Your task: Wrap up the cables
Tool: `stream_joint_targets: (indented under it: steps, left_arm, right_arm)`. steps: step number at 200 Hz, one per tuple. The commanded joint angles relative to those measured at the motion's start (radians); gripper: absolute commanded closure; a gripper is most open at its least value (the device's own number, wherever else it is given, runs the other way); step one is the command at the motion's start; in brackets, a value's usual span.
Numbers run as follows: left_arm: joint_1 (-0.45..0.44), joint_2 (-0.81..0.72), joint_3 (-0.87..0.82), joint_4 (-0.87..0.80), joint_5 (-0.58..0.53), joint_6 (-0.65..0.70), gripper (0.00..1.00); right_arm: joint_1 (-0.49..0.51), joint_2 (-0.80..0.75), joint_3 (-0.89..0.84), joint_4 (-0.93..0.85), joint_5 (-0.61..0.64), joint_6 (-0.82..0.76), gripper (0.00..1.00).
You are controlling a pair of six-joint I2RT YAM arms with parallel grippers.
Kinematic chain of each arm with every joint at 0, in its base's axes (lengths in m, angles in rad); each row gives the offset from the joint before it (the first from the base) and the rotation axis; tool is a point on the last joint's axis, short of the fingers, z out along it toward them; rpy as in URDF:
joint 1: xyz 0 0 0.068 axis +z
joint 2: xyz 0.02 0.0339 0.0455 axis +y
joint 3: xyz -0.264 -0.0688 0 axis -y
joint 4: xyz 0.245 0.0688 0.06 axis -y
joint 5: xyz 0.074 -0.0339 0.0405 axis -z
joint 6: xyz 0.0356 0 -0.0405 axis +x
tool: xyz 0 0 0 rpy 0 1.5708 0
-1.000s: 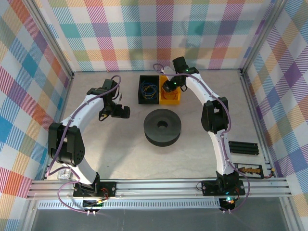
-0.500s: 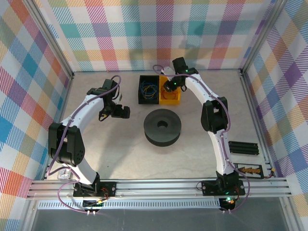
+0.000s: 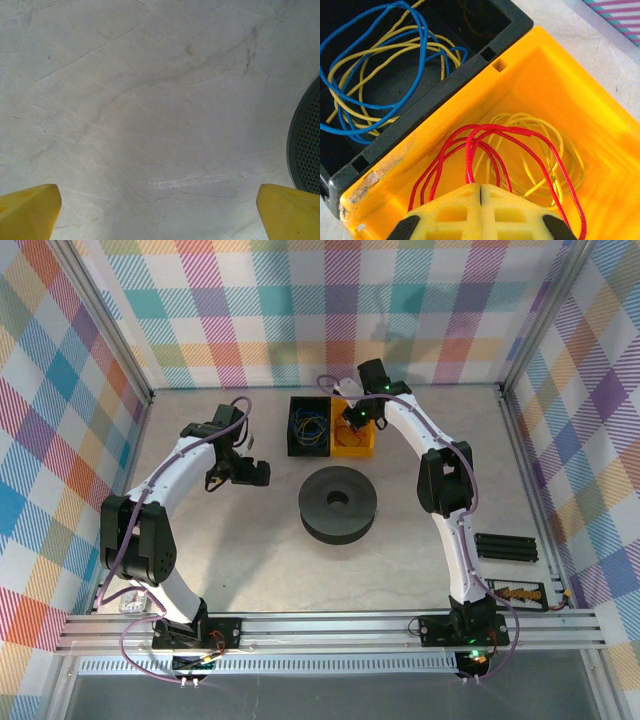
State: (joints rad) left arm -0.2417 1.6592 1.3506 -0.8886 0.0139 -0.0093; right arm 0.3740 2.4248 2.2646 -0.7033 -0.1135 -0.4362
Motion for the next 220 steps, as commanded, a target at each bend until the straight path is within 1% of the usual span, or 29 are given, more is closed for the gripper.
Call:
stream_joint_targets:
  steps: [1, 58, 103, 142, 176, 184, 192, 209, 220]
  left_arm:
    - [-0.004, -0.036, -0.008, -0.027, -0.009, 0.013, 0.0]
    - [-0.004, -0.036, 0.0, -0.027, -0.003, 0.013, 0.0]
    - [-0.004, -0.035, 0.013, -0.027, 0.0, 0.013, 0.0]
    - [-0.004, -0.039, 0.013, -0.023, 0.0, 0.011, 0.0]
    - [-0.004, -0.05, 0.02, -0.016, 0.004, 0.006, 0.0]
    - [-0.003, -0.055, 0.026, -0.01, 0.041, 0.001, 0.0]
    - [0.003, -0.068, 0.028, 0.013, 0.125, -0.011, 0.0]
    - [0.014, -0.113, -0.002, 0.139, 0.287, -0.081, 0.0]
    - [0.016, -0.128, -0.015, 0.22, 0.364, -0.139, 0.0]
  right_arm:
    - [0.006, -0.02, -0.004, 0.014, -0.017, -0.013, 1.0]
    - [0.008, -0.099, -0.003, 0.018, -0.028, -0.019, 1.0]
    - [0.008, -0.181, -0.005, -0.021, -0.03, -0.048, 1.0]
    - [0.008, -0.264, -0.061, -0.013, -0.06, -0.084, 1.0]
    - [0.008, -0.311, -0.077, -0.032, -0.082, -0.069, 1.0]
    - [0.008, -0.33, -0.086, -0.035, -0.098, -0.057, 1.0]
    - [0.008, -0.354, -0.103, -0.038, -0.118, -0.038, 1.0]
    - [0.008, -0.419, -0.155, -0.033, -0.191, 0.015, 1.0]
    - [0.006, -0.469, -0.211, -0.007, -0.272, 0.075, 1.0]
